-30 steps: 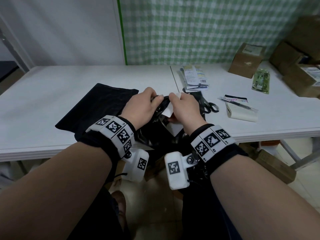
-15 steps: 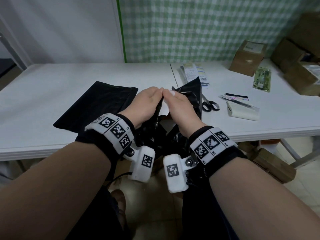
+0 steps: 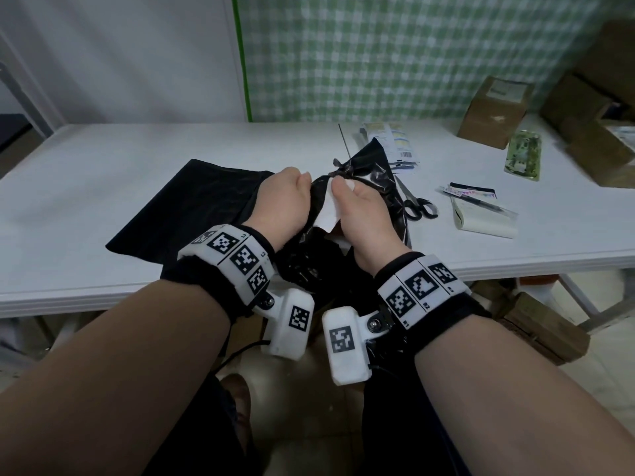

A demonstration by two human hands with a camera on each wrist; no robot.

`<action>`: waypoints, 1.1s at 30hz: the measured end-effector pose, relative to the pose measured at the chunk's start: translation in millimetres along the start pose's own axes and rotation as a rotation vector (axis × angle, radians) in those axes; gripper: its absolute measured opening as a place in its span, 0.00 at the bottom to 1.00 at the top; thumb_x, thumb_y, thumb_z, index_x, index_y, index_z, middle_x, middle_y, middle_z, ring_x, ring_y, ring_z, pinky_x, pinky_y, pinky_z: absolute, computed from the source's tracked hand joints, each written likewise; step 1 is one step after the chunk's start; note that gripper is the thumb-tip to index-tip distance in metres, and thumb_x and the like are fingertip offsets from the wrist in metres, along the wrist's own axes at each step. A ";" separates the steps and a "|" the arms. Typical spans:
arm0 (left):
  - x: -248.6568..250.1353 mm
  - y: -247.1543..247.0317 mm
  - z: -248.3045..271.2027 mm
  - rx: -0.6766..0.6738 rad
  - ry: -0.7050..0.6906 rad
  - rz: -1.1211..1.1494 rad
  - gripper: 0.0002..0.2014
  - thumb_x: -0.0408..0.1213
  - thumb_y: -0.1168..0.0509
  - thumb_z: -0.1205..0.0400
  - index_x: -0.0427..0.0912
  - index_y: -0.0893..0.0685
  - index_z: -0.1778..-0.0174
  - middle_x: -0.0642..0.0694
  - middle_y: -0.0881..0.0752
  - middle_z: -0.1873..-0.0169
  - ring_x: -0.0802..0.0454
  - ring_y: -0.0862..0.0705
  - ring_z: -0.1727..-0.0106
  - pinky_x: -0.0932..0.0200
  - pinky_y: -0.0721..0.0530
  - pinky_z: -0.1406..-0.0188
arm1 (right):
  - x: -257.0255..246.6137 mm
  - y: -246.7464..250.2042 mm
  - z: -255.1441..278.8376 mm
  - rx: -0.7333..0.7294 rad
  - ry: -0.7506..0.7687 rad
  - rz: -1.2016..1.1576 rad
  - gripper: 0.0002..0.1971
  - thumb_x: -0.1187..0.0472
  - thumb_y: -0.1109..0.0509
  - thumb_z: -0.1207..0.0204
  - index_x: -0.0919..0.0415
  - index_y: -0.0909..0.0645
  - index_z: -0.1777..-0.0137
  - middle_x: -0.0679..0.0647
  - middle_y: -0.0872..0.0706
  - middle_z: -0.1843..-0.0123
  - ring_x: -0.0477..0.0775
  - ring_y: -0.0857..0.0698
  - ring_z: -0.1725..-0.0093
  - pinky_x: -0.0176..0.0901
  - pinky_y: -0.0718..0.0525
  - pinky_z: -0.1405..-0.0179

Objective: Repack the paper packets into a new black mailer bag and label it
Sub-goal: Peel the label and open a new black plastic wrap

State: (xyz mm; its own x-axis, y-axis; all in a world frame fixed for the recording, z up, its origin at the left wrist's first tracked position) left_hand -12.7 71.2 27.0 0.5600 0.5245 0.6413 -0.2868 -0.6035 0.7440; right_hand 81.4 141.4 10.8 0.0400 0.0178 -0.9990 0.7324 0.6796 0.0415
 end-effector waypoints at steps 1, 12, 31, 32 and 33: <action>-1.0 0.6 0.1 0.001 0.007 -0.002 0.20 0.41 0.51 0.13 0.44 0.38 0.73 0.46 0.29 0.71 0.44 0.29 0.59 0.57 0.37 0.60 | -1.1 0.6 0.0 0.004 0.018 0.003 0.13 0.50 0.39 0.27 0.55 0.28 0.70 0.59 0.26 0.68 0.56 0.27 0.65 0.51 0.28 0.65; -2.5 8.7 -4.9 0.021 -0.007 -0.088 0.20 0.40 0.52 0.13 0.38 0.35 0.71 0.37 0.23 0.65 0.35 0.22 0.50 0.60 0.40 0.64 | -2.6 4.6 -1.9 -0.131 -0.097 -0.062 0.26 0.38 0.44 0.20 0.59 0.24 0.67 0.57 0.16 0.66 0.51 0.15 0.68 0.42 0.11 0.65; 6.9 -2.6 13.6 -0.259 -0.009 0.176 0.21 0.42 0.47 0.14 0.43 0.32 0.75 0.48 0.29 0.74 0.47 0.29 0.62 0.55 0.33 0.67 | 3.5 6.1 -3.9 -0.105 -0.078 -0.013 0.08 0.54 0.34 0.22 0.59 0.26 0.54 0.55 0.28 0.68 0.48 0.26 0.74 0.48 0.23 0.64; 9.5 -0.5 13.4 -0.238 -0.044 0.130 0.21 0.41 0.47 0.14 0.44 0.33 0.75 0.48 0.29 0.74 0.47 0.29 0.62 0.55 0.35 0.68 | 3.6 6.1 -3.0 -0.117 -0.092 -0.028 0.08 0.55 0.34 0.21 0.59 0.26 0.52 0.55 0.28 0.68 0.48 0.26 0.75 0.47 0.23 0.65; 11.2 1.7 13.0 -0.215 -0.077 0.065 0.21 0.41 0.48 0.13 0.44 0.34 0.75 0.49 0.30 0.74 0.46 0.29 0.62 0.53 0.37 0.69 | 3.6 7.3 -2.5 -0.121 -0.103 -0.034 0.08 0.56 0.34 0.21 0.60 0.27 0.55 0.54 0.28 0.69 0.47 0.26 0.75 0.46 0.22 0.65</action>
State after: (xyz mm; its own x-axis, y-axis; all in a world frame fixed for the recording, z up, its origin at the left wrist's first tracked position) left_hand 3.3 68.3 33.0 0.5901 0.4367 0.6790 -0.4784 -0.4884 0.7298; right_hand 85.1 148.3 7.4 0.0904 -0.0773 -0.9929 0.6479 0.7617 -0.0003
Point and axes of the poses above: each hand's wrist, its own z-axis away from the middle knuckle, its own y-axis out of the back of the hand, x = y × z, the point moved 5 cm from there along -z, towards the middle knuckle
